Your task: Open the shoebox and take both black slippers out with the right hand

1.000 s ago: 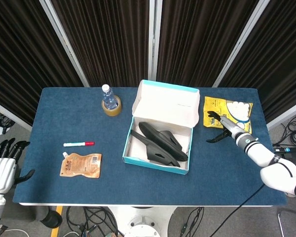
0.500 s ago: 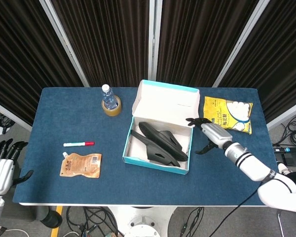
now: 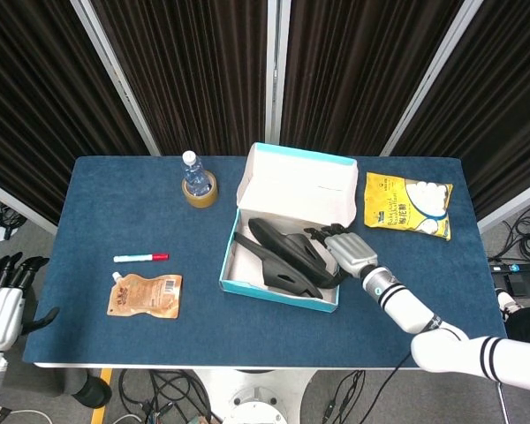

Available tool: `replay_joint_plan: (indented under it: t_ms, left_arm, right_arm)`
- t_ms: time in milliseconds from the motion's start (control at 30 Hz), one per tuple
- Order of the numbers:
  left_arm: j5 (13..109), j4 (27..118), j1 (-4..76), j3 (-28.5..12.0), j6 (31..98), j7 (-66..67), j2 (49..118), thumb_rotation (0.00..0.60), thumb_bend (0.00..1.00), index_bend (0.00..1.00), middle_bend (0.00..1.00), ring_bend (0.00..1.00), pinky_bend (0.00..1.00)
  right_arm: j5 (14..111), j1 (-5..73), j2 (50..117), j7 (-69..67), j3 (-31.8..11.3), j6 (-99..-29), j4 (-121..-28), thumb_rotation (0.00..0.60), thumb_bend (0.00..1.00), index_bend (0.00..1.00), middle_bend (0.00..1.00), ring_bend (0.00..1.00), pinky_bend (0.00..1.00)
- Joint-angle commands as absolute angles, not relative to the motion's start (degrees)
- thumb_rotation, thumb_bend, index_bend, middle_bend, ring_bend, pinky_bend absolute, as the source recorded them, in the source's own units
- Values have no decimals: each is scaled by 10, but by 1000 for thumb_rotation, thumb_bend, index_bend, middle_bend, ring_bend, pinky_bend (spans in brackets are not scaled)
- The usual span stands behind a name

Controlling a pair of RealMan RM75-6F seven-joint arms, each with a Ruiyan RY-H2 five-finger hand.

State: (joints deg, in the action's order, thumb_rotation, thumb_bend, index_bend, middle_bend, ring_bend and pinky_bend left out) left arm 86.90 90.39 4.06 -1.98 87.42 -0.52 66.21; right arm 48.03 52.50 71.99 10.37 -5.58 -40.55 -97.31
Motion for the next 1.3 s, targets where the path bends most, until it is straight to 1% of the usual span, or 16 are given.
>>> replay_joint_plan:
  t_ms: [33,100,200,267,367,433,467,533,667,767,833,1033,1200,1300]
  left_arm:
    - [870,900,41,-20,874,-9,665,600,166,163,171,69,72]
    - [869,897,40,-19,874,-13,666,600,166,163,171,69,72]
    - [868,893,41,-19,870,-17,667,600,166,163,171,69,72]
    - [868,892,41,-20,871,-18,667,600,166,163,171,69,72]
    - [867,892,41,-21,870,-19,667,600,166,163,171,69,72]
    - [867,892,41,-20,870,-18,668,600,166,163,171,69,72]
    - [867,892,41,-20,869,-18,667,600,166,163,171,69,72]
    - [866,892,41,-21,869,-19,667,600,166,163,171,69,72]
    - [867,893,43,-23,870,-18,665,600,166,163,171,69,72]
    - [866,894,46,-25,866,-17,665,600,165,163,171,69,72]
    - [866,894,47,-25,864,-16,664,600,166,163,170,69,72]
    - [865,895,46,-25,865,-15,664,600,165,163,171,69,72]
    - [865,892,46,-24,865,-17,665,600,165,163,171,69,72]
    - [866,890,45,-25,867,-19,666,600,166,163,171,69,72]
  right_arm:
    - [435,542,753,150,-39,-440,-976,600,33,74,170,85,20]
    - [420,547,762,172,-35,-454,-972,600,53,89,175,97,22]
    - [406,548,790,221,-27,-508,-959,600,113,120,179,125,30]
    - [401,547,806,239,-27,-529,-952,600,156,142,192,151,30]
    - [401,546,827,264,-27,-552,-942,600,269,197,233,211,32]
    - [410,545,838,279,-28,-566,-933,600,363,276,278,266,41]
    - [412,545,842,283,-29,-570,-929,600,392,305,299,287,46]
    - [415,544,850,295,-30,-578,-919,600,493,386,370,361,56]
    - [435,544,854,319,-32,-592,-904,600,647,496,453,481,72]
    - [462,542,847,327,-37,-604,-910,600,748,554,486,532,95]
    - [486,540,838,333,-40,-614,-914,600,806,576,496,543,106]
    - [530,543,808,368,-38,-619,-934,600,903,602,509,554,114]
    - [583,548,794,400,-32,-624,-934,600,935,630,523,571,118]
    - [621,546,783,405,-32,-634,-938,600,971,642,531,581,118]
